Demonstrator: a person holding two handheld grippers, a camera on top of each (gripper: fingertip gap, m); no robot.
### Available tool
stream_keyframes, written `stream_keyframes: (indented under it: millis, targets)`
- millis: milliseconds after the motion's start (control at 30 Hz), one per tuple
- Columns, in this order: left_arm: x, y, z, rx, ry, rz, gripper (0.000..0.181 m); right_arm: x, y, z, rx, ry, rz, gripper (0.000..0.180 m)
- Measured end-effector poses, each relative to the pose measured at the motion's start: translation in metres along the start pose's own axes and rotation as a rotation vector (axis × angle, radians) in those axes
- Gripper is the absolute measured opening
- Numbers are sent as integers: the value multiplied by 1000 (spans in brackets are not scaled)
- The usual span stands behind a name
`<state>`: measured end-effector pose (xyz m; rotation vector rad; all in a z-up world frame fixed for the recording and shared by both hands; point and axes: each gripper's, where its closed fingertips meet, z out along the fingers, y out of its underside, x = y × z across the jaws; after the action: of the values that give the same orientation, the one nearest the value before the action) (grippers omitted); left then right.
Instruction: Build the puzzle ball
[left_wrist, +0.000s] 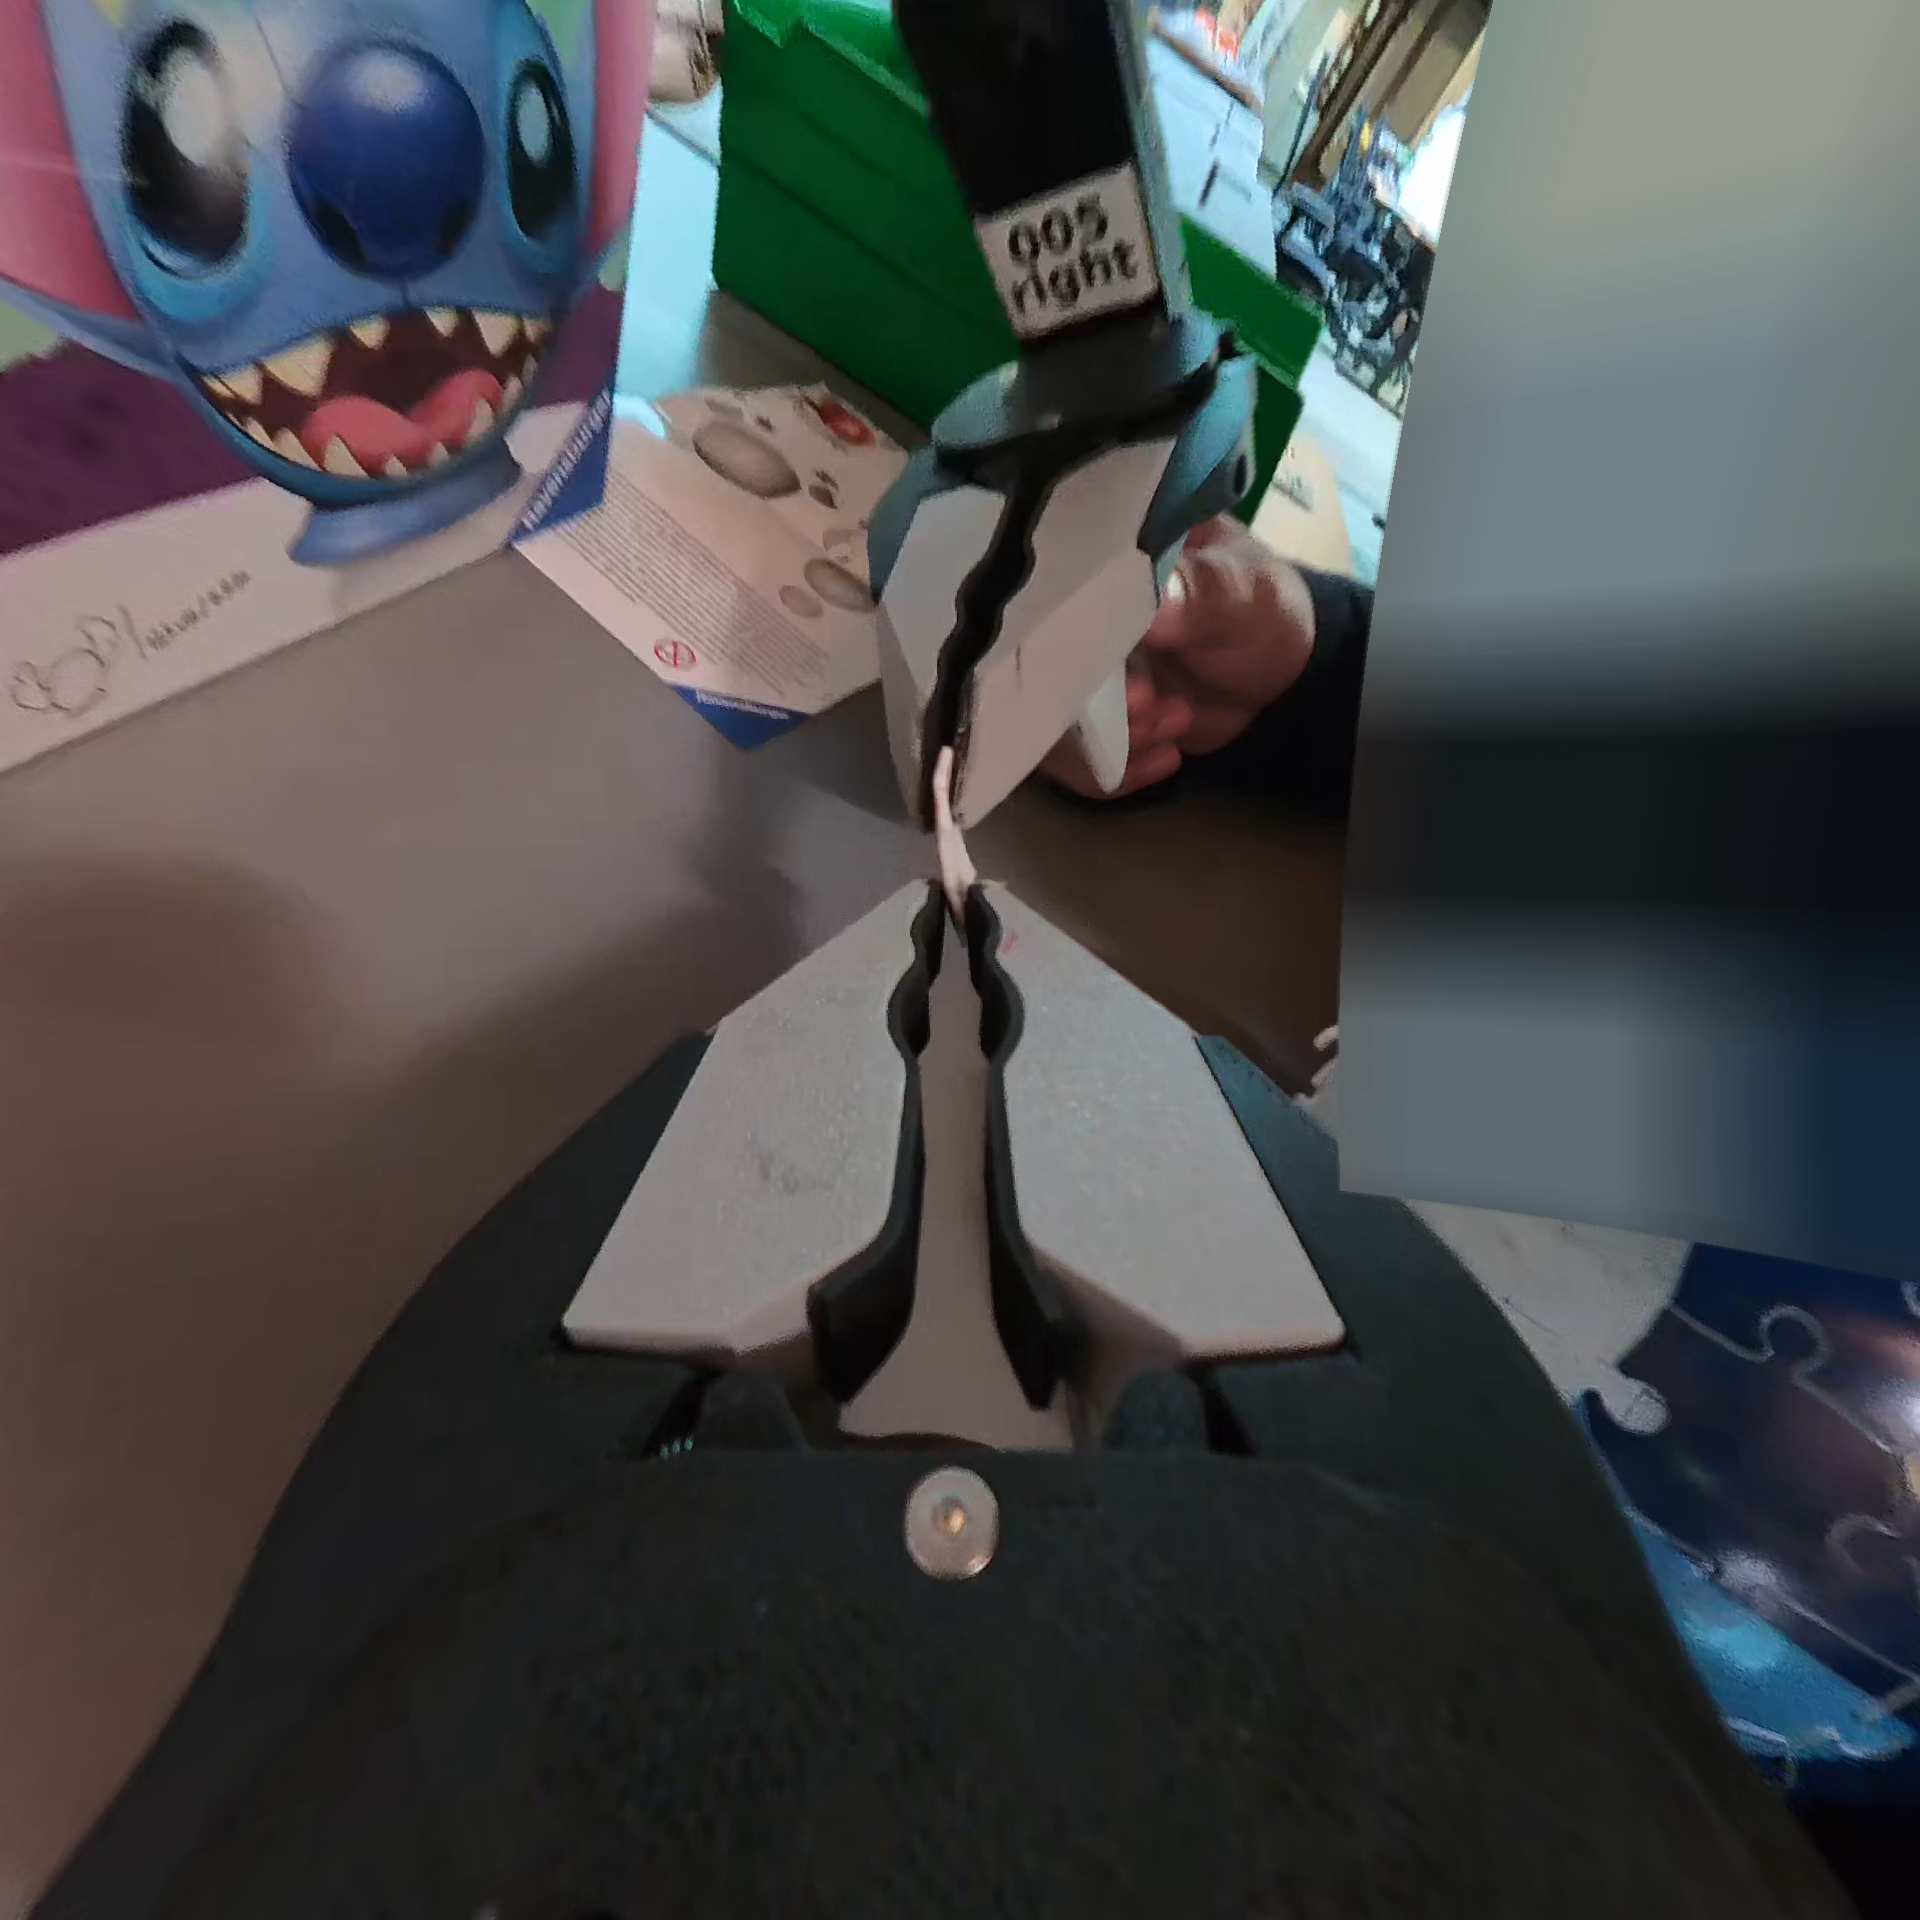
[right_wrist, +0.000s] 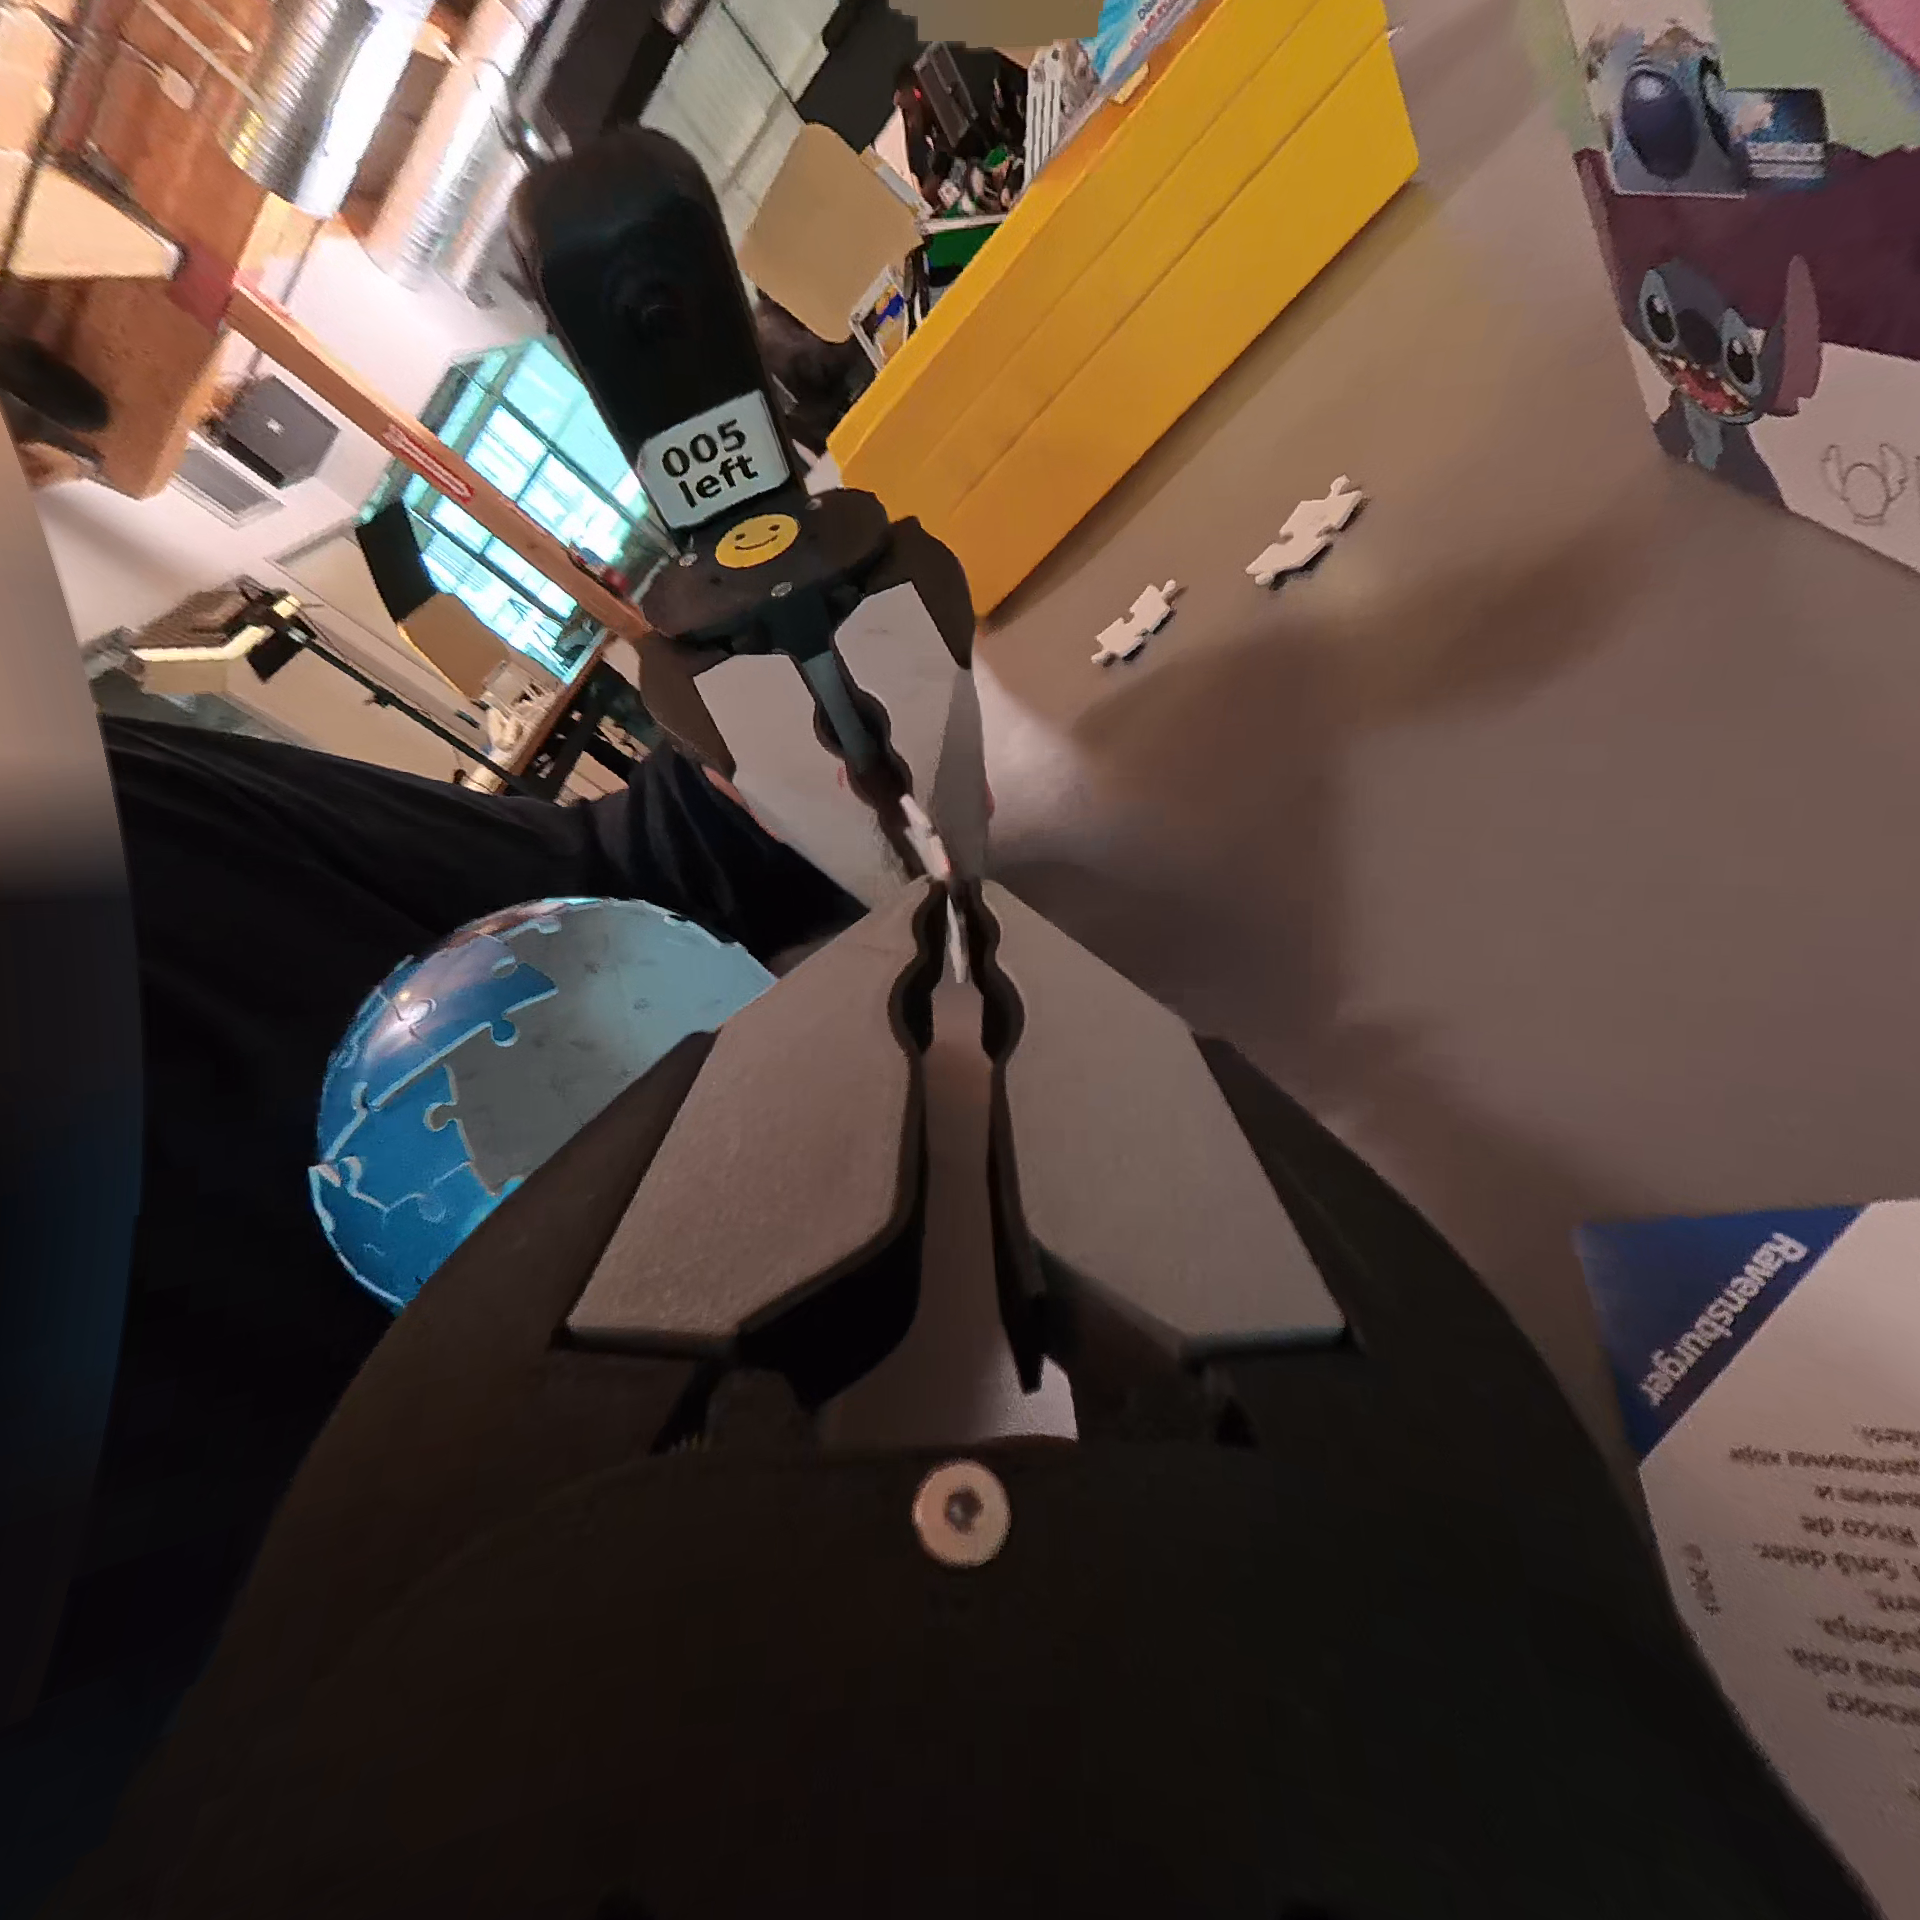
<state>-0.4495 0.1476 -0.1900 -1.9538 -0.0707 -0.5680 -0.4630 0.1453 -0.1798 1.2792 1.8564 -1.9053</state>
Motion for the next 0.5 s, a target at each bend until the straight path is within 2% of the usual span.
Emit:
stream_keyframes:
  millis: [133, 500]
  targets:
    - [-1, 10, 1, -70, -22, 62, 6, 1, 10, 1, -83, 56, -81, 0]
    - [5, 8, -2, -66, 8, 84, 0, -2, 21, 0, -189, 95, -170, 0]
